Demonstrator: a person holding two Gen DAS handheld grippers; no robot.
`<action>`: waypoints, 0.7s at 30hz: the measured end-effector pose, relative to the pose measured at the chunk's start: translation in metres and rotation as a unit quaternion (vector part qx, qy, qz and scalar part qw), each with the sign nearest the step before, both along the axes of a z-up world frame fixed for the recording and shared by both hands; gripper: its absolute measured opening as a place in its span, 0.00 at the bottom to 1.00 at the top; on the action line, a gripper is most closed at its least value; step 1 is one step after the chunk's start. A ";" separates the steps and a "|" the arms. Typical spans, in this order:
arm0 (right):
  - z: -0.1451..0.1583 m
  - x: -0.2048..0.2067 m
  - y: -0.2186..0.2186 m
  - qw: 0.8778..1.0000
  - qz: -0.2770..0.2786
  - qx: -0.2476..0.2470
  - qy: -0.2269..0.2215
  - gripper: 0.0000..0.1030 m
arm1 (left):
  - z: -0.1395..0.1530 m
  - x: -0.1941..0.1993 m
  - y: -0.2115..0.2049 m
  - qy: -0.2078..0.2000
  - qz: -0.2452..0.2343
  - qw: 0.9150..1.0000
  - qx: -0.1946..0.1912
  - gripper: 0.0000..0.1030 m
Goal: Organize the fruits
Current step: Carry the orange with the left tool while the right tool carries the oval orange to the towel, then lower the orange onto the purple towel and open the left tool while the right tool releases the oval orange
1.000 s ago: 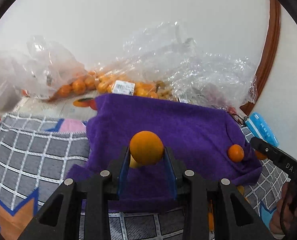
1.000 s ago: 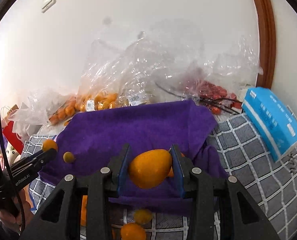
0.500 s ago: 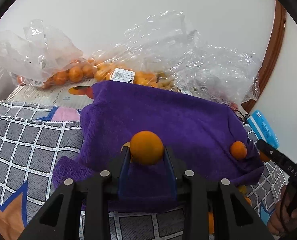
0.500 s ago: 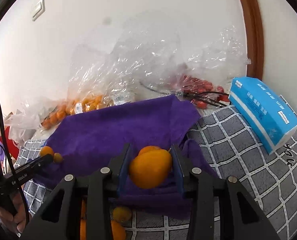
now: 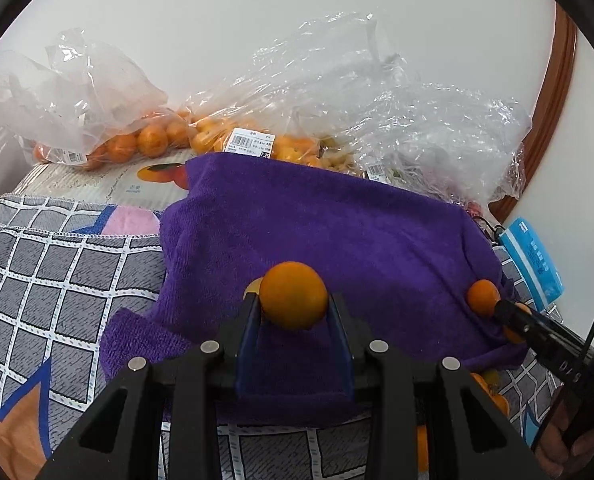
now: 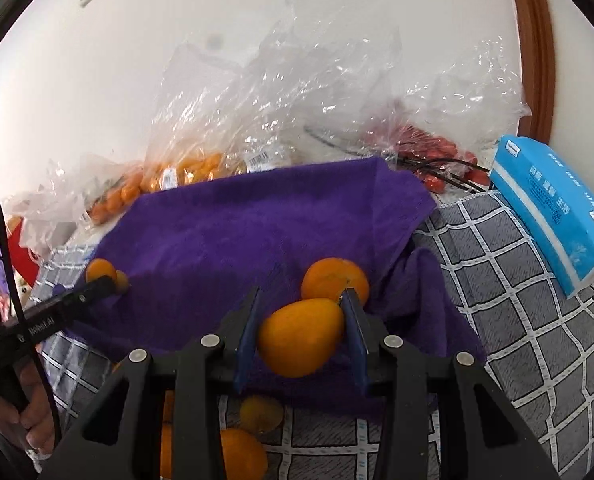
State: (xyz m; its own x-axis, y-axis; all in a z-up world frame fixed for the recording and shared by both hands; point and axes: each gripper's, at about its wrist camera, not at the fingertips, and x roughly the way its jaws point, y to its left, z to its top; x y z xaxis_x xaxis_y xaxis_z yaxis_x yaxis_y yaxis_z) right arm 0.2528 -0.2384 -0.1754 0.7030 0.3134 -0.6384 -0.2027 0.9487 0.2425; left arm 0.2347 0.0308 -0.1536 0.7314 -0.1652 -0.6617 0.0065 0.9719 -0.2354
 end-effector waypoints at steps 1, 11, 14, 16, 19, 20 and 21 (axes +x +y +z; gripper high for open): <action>-0.001 0.000 0.001 1.000 0.001 -0.002 0.002 0.38 | 0.000 0.000 0.001 0.000 0.000 1.000 -0.002 0.32; -0.006 0.004 0.006 1.000 0.006 -0.005 0.012 0.38 | -0.002 0.000 -0.002 0.005 -0.005 1.000 0.001 0.32; -0.006 0.004 0.009 1.000 0.004 -0.012 0.011 0.38 | -0.002 0.000 -0.004 0.006 -0.004 1.000 0.004 0.32; -0.006 0.004 0.009 1.000 0.004 -0.014 0.011 0.38 | -0.003 0.000 -0.004 0.007 -0.005 1.000 0.004 0.32; -0.007 0.004 0.008 1.000 0.005 -0.012 0.012 0.38 | -0.003 0.001 -0.004 0.007 -0.004 1.000 0.003 0.32; -0.007 0.004 0.008 1.000 0.005 -0.012 0.013 0.38 | -0.003 0.001 -0.004 0.007 -0.004 1.000 0.004 0.32; -0.007 0.004 0.008 1.000 0.005 -0.013 0.013 0.38 | -0.003 0.001 -0.004 0.007 -0.004 1.000 0.004 0.32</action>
State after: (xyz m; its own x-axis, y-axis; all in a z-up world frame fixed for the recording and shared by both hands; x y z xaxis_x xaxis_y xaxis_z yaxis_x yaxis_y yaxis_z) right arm 0.2567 -0.2303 -0.1820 0.6834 0.3032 -0.6641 -0.2060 0.9528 0.2231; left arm 0.2356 0.0270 -0.1563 0.7205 -0.1655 -0.6734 0.0111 0.9737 -0.2274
